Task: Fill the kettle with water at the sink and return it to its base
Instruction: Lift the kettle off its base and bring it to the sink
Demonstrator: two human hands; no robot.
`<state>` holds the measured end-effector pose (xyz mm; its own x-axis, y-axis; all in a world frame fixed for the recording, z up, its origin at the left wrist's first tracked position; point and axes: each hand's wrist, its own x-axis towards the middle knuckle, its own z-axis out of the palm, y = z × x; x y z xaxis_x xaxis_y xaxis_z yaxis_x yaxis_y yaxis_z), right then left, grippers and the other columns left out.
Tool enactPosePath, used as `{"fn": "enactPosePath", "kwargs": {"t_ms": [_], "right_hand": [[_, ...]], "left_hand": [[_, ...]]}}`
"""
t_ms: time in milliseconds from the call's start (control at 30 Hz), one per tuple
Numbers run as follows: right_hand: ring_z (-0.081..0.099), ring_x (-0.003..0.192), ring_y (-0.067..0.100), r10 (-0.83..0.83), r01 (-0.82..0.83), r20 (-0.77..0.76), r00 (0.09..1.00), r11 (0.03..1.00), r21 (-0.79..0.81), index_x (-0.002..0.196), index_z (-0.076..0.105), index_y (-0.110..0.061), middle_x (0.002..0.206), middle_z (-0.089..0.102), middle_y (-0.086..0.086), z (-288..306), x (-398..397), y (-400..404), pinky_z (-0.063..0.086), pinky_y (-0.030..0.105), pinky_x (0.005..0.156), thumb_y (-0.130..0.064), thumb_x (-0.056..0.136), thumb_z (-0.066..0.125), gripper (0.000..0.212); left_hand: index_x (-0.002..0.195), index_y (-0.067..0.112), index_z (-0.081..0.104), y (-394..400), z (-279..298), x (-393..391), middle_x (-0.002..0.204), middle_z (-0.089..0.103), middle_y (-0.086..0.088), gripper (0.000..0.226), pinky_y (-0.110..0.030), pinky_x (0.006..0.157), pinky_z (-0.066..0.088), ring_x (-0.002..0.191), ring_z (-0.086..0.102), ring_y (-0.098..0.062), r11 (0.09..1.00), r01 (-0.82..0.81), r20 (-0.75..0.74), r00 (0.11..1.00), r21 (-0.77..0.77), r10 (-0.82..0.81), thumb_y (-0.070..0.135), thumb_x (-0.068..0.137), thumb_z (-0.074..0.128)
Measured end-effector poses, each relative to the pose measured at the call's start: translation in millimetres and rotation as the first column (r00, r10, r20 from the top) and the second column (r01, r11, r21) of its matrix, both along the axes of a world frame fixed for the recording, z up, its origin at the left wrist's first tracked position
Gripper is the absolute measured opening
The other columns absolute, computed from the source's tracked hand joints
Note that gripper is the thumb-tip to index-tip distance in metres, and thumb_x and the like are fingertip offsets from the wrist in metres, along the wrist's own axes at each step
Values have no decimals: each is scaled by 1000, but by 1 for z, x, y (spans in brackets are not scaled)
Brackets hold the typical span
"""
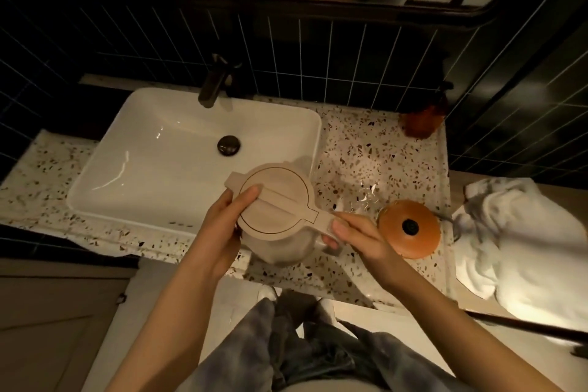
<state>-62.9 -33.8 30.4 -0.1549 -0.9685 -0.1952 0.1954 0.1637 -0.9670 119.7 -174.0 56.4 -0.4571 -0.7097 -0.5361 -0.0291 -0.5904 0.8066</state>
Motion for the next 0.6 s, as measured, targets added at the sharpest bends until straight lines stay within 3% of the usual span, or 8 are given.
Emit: {"fn": "enactPosePath", "kwargs": {"t_ms": [167, 267, 367, 433, 467, 600], "right_hand": [[52, 80, 35, -6, 6, -12, 1000, 1000, 30, 89, 54, 15, 87, 51, 35, -11, 13, 2, 43, 37, 76, -33, 90, 47, 48], [51, 80, 26, -15, 17, -56, 998, 999, 31, 88, 58, 7, 86, 53, 30, -10, 19, 1, 42, 31, 76, -39, 86, 49, 47], [50, 74, 11, -4, 5, -60, 998, 1000, 23, 74, 59, -9, 72, 53, 7, -4, 23, 2, 40, 19, 70, -39, 86, 48, 34], [49, 72, 9, -5, 6, -57, 998, 1000, 22, 78, 57, 1, 72, 51, 11, -2, 23, 4, 40, 14, 66, -42, 83, 48, 44], [49, 70, 9, -11, 13, -67, 998, 1000, 19, 78, 55, 4, 72, 50, 10, -2, 23, 5, 40, 13, 65, -43, 83, 48, 48], [45, 64, 8, -15, 17, -81, 997, 1000, 20, 68, 53, -12, 66, 46, -2, -1, 25, 3, 37, 17, 62, -39, 86, 49, 33]], "left_hand": [[123, 18, 65, -10, -3, 6, 117, 74, -5, 51, -35, 93, 50, 111, 68, -20, 999, 12, 14, 1000, 35, -13, 30, 74, 74], [121, 19, 66, -15, -6, 11, 116, 74, -5, 45, -40, 96, 51, 111, 68, -23, 999, 22, 52, 998, 35, -24, 27, 78, 75], [121, 18, 66, -16, -7, 12, 115, 74, -4, 39, -38, 94, 52, 112, 67, -24, 999, 38, 61, 997, 10, -39, 22, 83, 73], [120, 22, 65, -15, -6, 12, 115, 74, -1, 38, -35, 92, 52, 113, 66, -23, 999, 46, 64, 997, -29, -44, 21, 83, 73], [122, 26, 64, -15, -6, 12, 118, 73, 1, 42, -34, 93, 52, 114, 66, -22, 998, 42, 67, 997, -52, -38, 21, 82, 74], [143, 44, 41, -12, -3, 14, 144, 51, 6, 80, -31, 100, 47, 128, 52, -12, 981, 19, 73, 997, -192, -5, 32, 75, 80]]}}
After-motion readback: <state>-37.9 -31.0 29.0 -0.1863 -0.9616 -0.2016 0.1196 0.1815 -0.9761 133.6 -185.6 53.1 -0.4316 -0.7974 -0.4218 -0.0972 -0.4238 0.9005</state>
